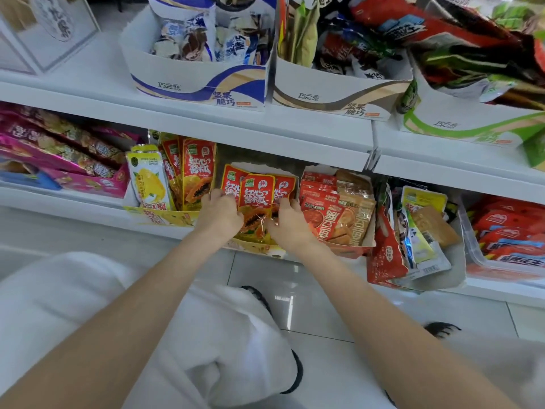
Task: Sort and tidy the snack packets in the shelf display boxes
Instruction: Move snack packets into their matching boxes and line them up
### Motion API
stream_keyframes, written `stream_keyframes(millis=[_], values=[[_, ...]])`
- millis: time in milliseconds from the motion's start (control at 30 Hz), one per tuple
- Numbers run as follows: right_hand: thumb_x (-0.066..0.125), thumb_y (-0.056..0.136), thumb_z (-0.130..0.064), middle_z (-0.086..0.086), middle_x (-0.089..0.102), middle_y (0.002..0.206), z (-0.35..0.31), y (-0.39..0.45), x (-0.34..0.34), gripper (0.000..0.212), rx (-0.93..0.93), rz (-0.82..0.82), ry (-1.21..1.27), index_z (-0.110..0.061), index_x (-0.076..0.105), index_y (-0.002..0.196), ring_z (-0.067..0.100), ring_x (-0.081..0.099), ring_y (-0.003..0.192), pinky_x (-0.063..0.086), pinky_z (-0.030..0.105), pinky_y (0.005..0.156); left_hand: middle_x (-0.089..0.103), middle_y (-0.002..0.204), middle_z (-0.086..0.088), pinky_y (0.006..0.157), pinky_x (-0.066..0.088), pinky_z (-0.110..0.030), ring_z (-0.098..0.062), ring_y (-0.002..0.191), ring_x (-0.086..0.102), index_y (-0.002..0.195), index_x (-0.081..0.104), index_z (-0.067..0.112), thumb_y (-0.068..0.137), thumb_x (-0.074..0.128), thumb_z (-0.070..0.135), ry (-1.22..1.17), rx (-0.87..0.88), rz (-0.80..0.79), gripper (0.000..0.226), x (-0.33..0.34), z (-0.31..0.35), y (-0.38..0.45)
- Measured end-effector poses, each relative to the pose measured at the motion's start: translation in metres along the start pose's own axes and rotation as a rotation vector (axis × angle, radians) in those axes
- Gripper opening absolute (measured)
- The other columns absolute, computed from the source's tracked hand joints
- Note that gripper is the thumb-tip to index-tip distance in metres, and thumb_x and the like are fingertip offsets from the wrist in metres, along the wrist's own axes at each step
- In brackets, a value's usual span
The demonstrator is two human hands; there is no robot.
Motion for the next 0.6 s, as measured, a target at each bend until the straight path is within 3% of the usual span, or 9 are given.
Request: stream_keyframes(millis=[100,167,233,333,467,600], values=[[0.058,0.088,-0.034,0.025,0.008,0.150,-0.008,0.021,0.017,0.079,0.174,-0.059,-0.198,-0.010,0.008,0.144,0.041,0.012,0.139,0.018,0.045,0.114,0.044,0.131,-0.015,0.105,0.027,-0.040,-0.032,0.123,0.036,0.124,0.049,0.009,0.092,0.049,0.025,0.082,-0.013,-0.097,0.036,0.007,-0.006,-0.002],[0.062,0.084,-0.041,0.026,0.014,0.148,-0.013,0.026,0.022,0.086,0.226,0.027,-0.254,-0.010,0.009,0.143,0.041,0.018,0.137,0.021,0.043,0.112,0.044,0.131,-0.013,0.102,0.028,-0.038,-0.032,0.121,0.036,0.126,0.049,0.010,0.091,0.049,0.024,0.112,-0.006,-0.102,0.037,0.009,-0.010,-0.006],[0.067,0.082,-0.033,0.023,0.021,0.144,-0.017,0.026,0.027,0.080,0.145,0.178,-0.251,-0.010,0.017,0.140,0.038,0.027,0.132,0.027,0.042,0.110,0.043,0.131,-0.013,0.101,0.031,-0.037,-0.032,0.119,0.039,0.124,0.050,0.008,0.091,0.049,0.021,0.114,-0.005,-0.084,0.036,0.008,-0.014,-0.009],[0.069,0.080,-0.011,0.017,0.020,0.143,-0.016,0.021,0.034,0.075,0.022,0.219,-0.015,-0.013,0.021,0.138,0.034,0.043,0.124,0.039,0.038,0.102,0.047,0.126,-0.015,0.096,0.037,-0.036,-0.031,0.113,0.048,0.117,0.054,0.002,0.091,0.049,0.015,0.064,0.014,-0.065,0.029,0.003,-0.015,-0.013],[0.067,0.080,-0.005,0.011,0.038,0.139,-0.016,0.016,0.034,0.086,-0.020,0.245,0.262,-0.020,0.013,0.144,0.028,0.045,0.125,0.039,0.041,0.102,0.045,0.128,-0.014,0.094,0.040,-0.035,-0.030,0.115,0.048,0.124,0.052,0.004,0.090,0.052,0.014,-0.009,0.024,-0.076,0.035,0.003,-0.021,-0.016],[0.063,0.081,0.001,0.003,0.048,0.134,-0.011,-0.012,0.013,0.084,-0.109,0.480,0.334,-0.024,0.014,0.145,0.018,0.049,0.122,0.043,0.038,0.102,0.049,0.129,-0.011,0.100,0.037,-0.037,-0.031,0.119,0.044,0.126,0.050,0.007,0.090,0.053,0.016,0.038,0.042,0.004,0.037,0.000,-0.030,-0.012]])
Point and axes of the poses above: each hand's wrist, its own y-axis towards the middle knuckle, its own x-axis out of the palm, z = x × y, the point moved 3 cm from there along y, towards the middle knuckle
